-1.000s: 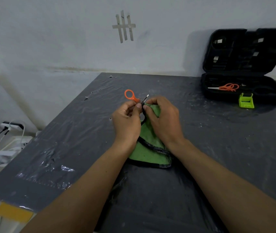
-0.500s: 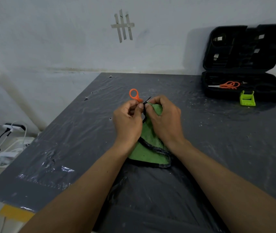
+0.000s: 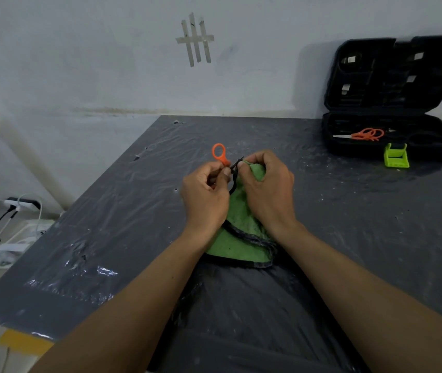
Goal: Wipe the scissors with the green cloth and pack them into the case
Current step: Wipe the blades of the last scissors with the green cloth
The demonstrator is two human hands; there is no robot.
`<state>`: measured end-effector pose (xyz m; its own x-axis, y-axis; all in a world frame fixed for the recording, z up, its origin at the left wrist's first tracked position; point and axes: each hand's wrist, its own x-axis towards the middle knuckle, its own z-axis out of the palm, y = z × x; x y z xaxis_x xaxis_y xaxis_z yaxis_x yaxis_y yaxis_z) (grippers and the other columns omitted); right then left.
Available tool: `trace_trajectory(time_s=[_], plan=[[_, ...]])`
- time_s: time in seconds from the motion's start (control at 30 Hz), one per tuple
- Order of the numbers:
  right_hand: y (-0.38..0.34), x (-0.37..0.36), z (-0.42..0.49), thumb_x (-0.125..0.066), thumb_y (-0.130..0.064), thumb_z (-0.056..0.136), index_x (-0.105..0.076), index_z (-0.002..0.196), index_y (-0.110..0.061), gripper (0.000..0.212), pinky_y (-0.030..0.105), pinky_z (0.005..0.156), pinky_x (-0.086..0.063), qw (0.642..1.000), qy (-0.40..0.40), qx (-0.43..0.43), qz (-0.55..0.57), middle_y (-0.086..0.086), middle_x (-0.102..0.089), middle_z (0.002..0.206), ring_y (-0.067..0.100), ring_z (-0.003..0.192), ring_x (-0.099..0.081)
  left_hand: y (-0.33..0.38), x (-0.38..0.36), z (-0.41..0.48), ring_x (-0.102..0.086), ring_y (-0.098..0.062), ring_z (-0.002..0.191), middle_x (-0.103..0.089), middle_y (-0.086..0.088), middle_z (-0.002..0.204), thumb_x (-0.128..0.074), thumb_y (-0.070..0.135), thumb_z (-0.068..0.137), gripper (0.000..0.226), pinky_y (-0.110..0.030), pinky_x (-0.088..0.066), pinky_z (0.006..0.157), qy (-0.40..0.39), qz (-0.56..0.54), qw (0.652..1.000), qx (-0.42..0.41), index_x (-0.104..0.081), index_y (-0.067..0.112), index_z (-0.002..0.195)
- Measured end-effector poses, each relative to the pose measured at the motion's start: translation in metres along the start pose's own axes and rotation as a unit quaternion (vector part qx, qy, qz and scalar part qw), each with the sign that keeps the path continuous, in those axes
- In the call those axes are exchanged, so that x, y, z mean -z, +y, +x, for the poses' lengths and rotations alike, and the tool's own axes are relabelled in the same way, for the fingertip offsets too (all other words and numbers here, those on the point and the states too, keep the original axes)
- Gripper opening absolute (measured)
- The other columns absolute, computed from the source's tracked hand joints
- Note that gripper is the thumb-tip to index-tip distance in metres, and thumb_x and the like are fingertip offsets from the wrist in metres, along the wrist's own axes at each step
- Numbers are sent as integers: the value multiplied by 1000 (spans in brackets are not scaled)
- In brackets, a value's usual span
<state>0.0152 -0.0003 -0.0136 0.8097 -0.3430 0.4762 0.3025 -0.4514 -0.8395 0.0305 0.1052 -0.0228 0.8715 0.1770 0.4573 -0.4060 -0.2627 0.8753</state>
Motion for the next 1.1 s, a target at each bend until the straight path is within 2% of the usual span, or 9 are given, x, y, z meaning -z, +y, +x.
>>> trace_trajectory(time_s=[0.13,0.33,0.4,0.47,0.6,0.7,0.83,0.97,1.1], plan=[[0,0,1,-61,-22,89,-60,83,-17,8,16,57,-43,1000,4,-12,-2,-8,-63,77,6,70,-57,1,0,-1,-66,-7,72,-68,11,75,-61,9,88,12,-17,-52,66,-1,5,1000,-5,-71,17,90],[2,2,4,-61,-21,89,-60,83,-15,8,7,58,-39,1000,19,-23,-2,-9,-61,77,6,73,-55,3,2,-3,-65,-5,70,-68,11,75,-62,9,88,12,-15,-51,66,0,-3,1000,3,-72,14,91],[2,2,6,-61,-21,89,-60,84,-15,8,8,59,-39,999,29,-31,1,-9,-60,77,6,74,-55,5,3,-4,-65,-6,71,-68,9,75,-62,9,88,11,-16,-51,67,3,-19,1000,11,-71,15,90],[1,3,8,-62,-23,89,-58,85,-18,8,13,63,-40,999,34,-35,2,-10,-60,79,8,79,-56,6,3,-5,-67,-9,74,-69,6,76,-62,11,88,12,-18,-52,67,7,-44,998,35,-68,21,86],[-3,7,8,-62,-24,90,-54,95,-18,11,3,60,-38,999,17,-37,27,-12,-57,87,-9,77,-53,10,3,-1,-67,-8,73,-69,3,78,-61,7,89,17,-19,-49,63,34,-149,979,133,-64,22,81],[-3,7,7,-61,-26,91,-58,93,-19,7,8,65,-42,999,9,-25,24,-8,-62,90,-4,83,-56,11,4,3,-67,-3,69,-68,-2,81,-60,5,90,14,-16,-48,58,51,-192,965,169,-63,17,84],[-3,4,4,-61,-26,91,-64,91,-18,8,7,67,-43,999,2,-14,29,-11,-64,85,-2,81,-59,9,2,1,-67,-7,71,-69,-5,81,-60,7,90,8,-17,-51,63,51,-190,967,162,-63,14,87],[-5,2,2,-63,-28,89,-64,90,-22,6,6,66,-43,999,-22,-2,29,-17,-63,81,-8,78,-58,4,-2,0,-65,-18,77,-69,-6,84,-61,9,89,11,-28,-51,71,45,-179,970,158,-65,18,86],[-4,0,-1,-68,-28,85,-63,93,-23,10,10,67,-46,999,-47,4,13,-17,-64,84,-5,79,-60,6,-3,-3,-64,-15,76,-69,-4,83,-61,8,89,16,-28,-53,72,46,-155,977,136,-66,22,84]])
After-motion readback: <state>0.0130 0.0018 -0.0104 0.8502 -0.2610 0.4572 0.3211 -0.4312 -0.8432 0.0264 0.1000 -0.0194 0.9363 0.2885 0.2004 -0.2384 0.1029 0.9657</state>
